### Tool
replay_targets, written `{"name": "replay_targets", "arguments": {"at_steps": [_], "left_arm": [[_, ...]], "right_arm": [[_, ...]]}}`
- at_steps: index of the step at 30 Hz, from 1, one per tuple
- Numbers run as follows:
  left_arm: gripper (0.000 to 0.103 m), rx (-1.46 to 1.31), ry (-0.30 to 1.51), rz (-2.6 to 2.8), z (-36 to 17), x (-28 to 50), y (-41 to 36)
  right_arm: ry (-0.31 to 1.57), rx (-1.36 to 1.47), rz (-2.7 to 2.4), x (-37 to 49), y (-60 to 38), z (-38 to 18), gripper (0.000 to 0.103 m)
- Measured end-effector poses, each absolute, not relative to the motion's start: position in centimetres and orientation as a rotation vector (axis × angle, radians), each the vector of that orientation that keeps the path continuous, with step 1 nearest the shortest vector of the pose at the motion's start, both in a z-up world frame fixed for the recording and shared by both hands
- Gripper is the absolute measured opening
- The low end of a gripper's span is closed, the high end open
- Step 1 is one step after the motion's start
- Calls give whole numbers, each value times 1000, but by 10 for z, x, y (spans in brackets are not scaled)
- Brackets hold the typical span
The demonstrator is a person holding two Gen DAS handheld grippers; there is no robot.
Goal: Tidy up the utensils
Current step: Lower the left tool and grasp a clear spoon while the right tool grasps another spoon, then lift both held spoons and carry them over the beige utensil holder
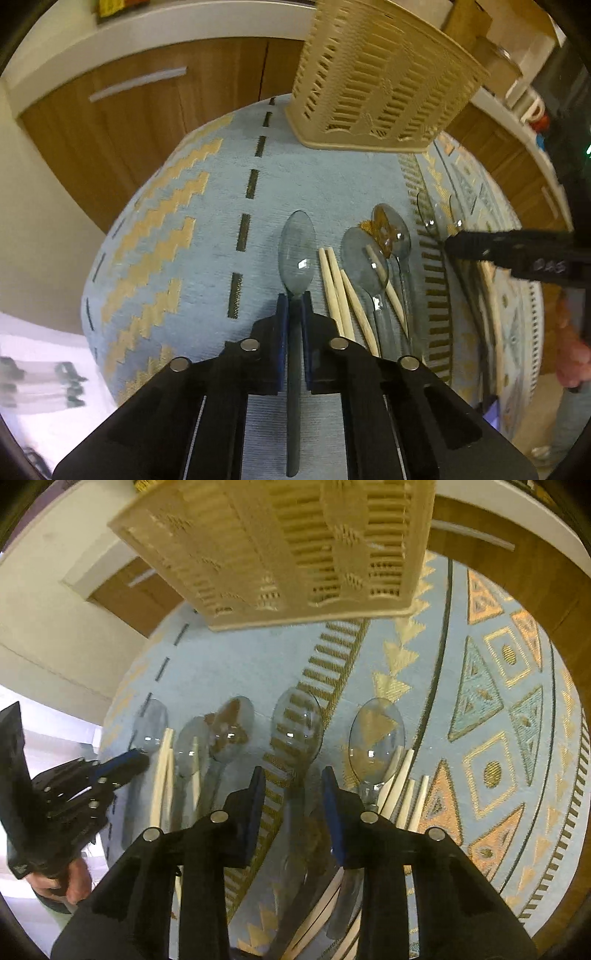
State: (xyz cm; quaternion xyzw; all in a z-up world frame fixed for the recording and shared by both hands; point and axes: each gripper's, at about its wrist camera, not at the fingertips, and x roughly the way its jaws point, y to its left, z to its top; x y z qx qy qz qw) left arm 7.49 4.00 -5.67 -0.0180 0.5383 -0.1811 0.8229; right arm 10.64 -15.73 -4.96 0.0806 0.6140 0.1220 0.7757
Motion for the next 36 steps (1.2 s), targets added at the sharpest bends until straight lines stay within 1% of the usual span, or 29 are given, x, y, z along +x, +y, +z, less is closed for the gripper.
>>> {"name": "replay_targets", "arguments": {"at_steps": [2,7,8,9,10,11,13,18,19,20,21,25,28,30,36], "left_arm": [[1,-61,1142,-390,-56,75,47],[2,-94,1153,-388,-57,79,58],[5,-90,1157,-381,-57,80,58],[5,-77,1158,-371,-57,80,58],[9,-64,1156,-374,-56,80,57],[15,-49,1154,-378,-55,78,56],[20,-14,1145,-373,-54,76,55],[20,126,1138,-323,-55,76,36],[19,160,1136,-309,-55,75,32],[13,197,1135,-292,-55,74,27],[11,252,1124,-255,-55,74,21],[10,305,1066,-210,-53,68,12],[10,182,983,-268,-27,61,21],[10,92,907,-324,1,57,28],[10,-76,632,-457,96,50,30]], "right_arm": [[1344,144,260,109,-149,-54,27],[1364,55,248,111,-130,-55,27],[1371,42,242,111,-126,-55,27],[1377,36,240,111,-125,-56,27],[1384,34,239,111,-122,-57,27],[1394,34,239,111,-123,-57,27],[1405,31,244,113,-126,-58,27],[1413,-4,245,107,-140,-58,27],[1411,-12,242,106,-139,-57,25],[1406,-31,233,105,-136,-60,21],[1395,-52,226,100,-139,-57,11],[1339,-14,270,91,-137,-56,10],[1248,70,360,84,-143,-40,10],[1168,110,419,79,-145,-22,10],[849,155,508,72,-158,59,10]]}}
